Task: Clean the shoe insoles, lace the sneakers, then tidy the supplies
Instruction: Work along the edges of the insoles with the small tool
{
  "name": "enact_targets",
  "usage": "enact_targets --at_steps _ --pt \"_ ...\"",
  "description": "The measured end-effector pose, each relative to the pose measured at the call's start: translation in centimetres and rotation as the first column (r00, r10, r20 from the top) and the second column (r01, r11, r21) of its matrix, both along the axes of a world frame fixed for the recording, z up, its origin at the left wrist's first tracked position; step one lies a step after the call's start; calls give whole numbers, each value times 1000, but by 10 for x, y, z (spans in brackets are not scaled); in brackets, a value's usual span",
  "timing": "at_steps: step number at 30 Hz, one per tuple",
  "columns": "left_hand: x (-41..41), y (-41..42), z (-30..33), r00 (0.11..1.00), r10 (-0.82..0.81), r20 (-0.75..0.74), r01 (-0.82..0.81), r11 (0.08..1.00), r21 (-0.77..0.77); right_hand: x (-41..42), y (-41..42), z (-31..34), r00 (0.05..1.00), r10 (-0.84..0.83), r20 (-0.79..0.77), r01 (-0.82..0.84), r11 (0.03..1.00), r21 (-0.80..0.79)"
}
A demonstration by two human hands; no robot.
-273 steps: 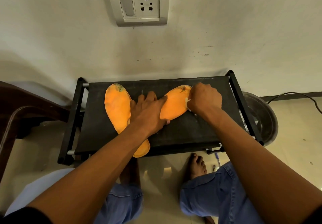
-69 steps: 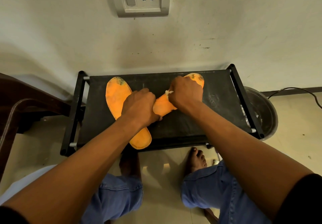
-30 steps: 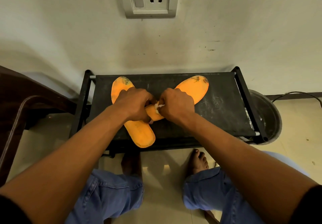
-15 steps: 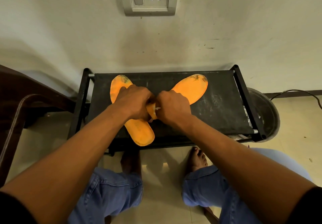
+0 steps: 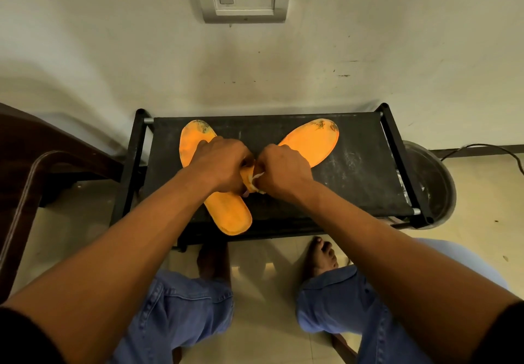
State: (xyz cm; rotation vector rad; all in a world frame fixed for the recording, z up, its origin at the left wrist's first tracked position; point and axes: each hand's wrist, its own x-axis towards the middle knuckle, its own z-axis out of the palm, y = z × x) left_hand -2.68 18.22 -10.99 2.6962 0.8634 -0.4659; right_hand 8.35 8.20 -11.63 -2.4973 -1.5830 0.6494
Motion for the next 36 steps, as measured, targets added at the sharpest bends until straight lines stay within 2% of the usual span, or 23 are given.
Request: enact_targets --at_steps 9,11,16,18,21,27,29,36 --pt "-3 0 1 1000 -20 -2 20 1000 -8 29 -5 15 965 -84 248 107 991 -82" --pt "-3 0 2 1000 -20 -12 20 1000 -13 31 -4 17 969 -92 231 114 990 -83" --pt "-1 -1 2 1000 -8 -15 8 1000 -1 13 2 7 998 -46 33 47 998 -42" --pt "0 -2 1 1000 -7 -13 7 1000 19 4 2 4 1000 -10 9 10 1000 -23" --pt "0 -3 0 1000 -13 -14 13 999 33 6 0 7 997 -12 71 14 999 -33" --pt "-3 0 0 1000 -18 -22 18 1000 -2 36 -4 17 956 -136 258 157 986 -60" --pt "-4 1 0 999 -24 -22 24 1000 -4 37 -3 16 963 -137 233 152 987 -48" --pt "-1 -1 1 999 32 -30 -32 999 -6 0 6 -8 998 -48 -30 50 994 96"
